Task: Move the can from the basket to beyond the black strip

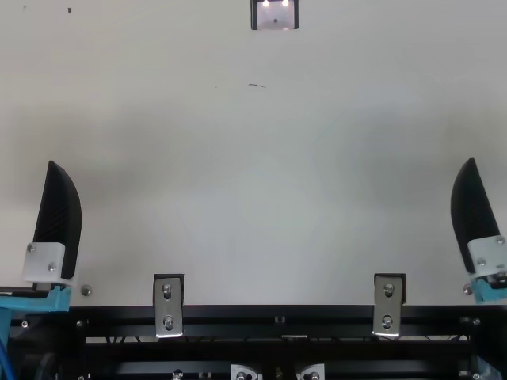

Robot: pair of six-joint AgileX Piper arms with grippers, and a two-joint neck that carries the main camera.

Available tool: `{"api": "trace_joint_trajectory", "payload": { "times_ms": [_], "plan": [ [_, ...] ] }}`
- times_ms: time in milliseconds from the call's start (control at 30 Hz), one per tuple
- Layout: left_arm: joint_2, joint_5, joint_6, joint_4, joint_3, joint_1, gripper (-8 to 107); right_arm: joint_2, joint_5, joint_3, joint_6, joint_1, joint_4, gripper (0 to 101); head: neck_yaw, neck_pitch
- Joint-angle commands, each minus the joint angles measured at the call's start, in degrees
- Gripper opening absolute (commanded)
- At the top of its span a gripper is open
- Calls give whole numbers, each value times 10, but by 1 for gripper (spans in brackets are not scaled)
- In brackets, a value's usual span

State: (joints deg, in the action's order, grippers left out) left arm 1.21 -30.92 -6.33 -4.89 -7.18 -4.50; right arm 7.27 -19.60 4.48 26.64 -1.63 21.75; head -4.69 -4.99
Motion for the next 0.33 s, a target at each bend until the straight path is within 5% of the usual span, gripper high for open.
{"api": "trace_joint_trajectory", "payload": {
  "times_ms": [0, 300],
  "plan": [
    [0, 0, 0, 0, 0, 0, 90, 0, 0, 0, 0, 0, 0, 101, -3, -4],
    [0, 0, 0, 0, 0, 0, 90, 0, -1, 0, 0, 0, 0, 101, -3, -4]
  ]
}}
